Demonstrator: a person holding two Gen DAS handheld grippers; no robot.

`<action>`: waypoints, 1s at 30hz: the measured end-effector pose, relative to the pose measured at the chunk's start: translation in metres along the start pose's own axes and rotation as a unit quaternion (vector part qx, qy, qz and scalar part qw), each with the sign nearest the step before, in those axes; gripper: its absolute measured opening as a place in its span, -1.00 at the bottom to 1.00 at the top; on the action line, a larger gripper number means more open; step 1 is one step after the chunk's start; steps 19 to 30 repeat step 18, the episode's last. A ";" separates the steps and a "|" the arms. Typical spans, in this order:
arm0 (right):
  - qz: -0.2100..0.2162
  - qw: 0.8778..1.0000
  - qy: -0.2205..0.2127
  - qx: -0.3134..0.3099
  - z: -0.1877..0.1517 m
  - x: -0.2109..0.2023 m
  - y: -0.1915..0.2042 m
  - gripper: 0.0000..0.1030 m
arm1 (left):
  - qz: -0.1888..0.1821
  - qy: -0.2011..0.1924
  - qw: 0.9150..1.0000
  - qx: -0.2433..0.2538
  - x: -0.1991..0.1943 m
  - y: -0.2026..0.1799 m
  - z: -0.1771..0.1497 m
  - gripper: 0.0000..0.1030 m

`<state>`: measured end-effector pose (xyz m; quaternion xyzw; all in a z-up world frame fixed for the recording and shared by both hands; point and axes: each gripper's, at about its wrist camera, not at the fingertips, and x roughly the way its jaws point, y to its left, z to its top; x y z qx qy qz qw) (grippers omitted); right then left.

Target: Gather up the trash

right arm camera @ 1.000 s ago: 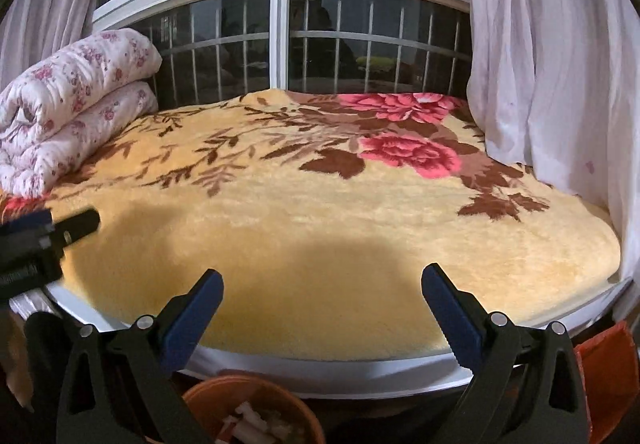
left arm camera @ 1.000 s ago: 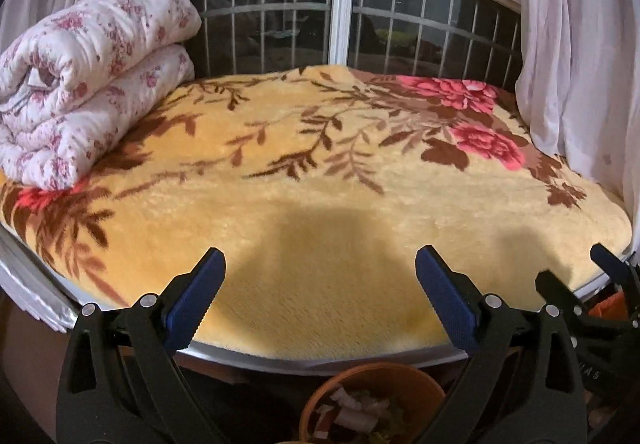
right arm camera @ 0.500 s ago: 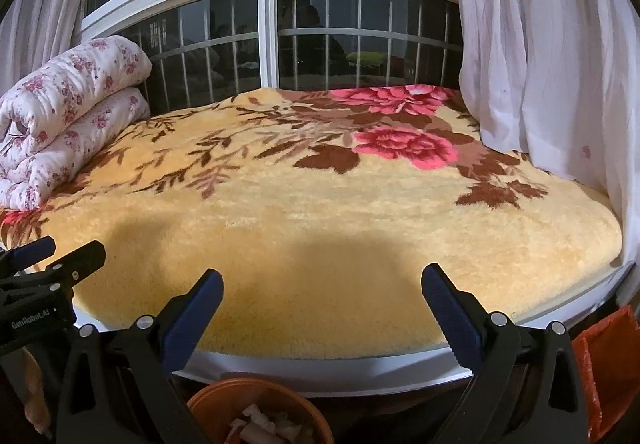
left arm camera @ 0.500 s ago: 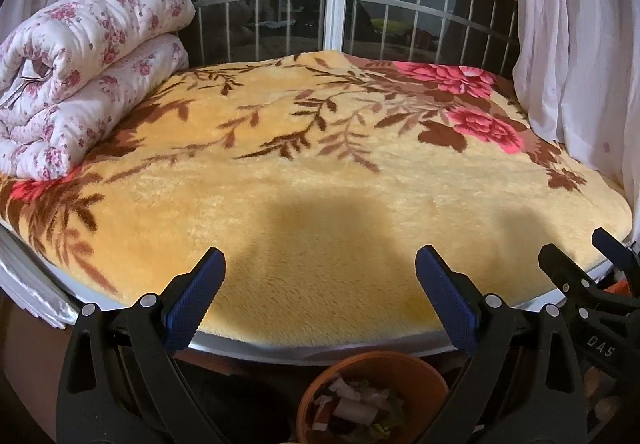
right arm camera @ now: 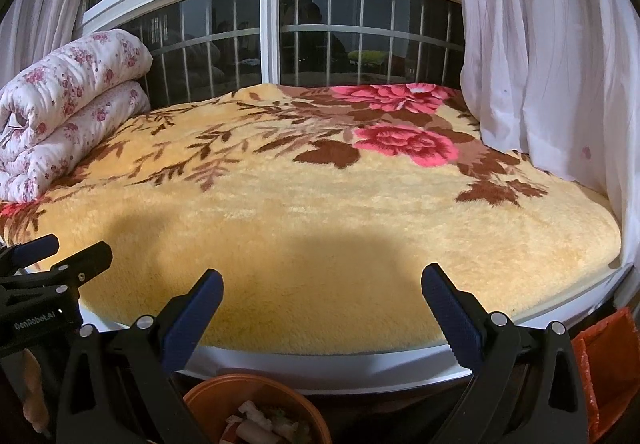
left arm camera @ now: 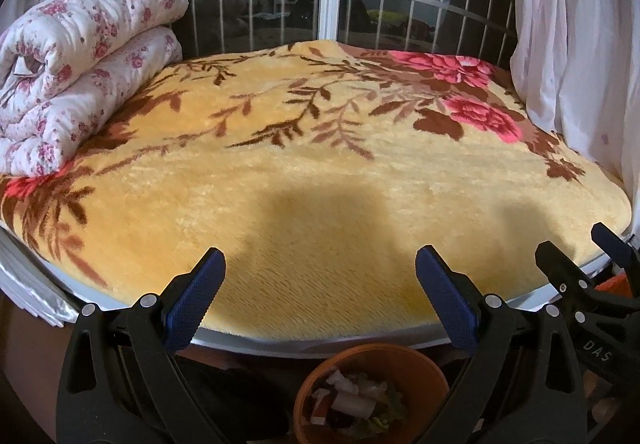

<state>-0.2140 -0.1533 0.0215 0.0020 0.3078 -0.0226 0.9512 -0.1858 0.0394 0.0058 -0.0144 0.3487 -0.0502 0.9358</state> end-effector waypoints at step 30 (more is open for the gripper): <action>-0.003 1.000 0.004 0.005 -0.003 0.002 -0.009 0.90 | 0.021 -0.002 1.000 -0.023 0.002 0.009 -0.002 0.81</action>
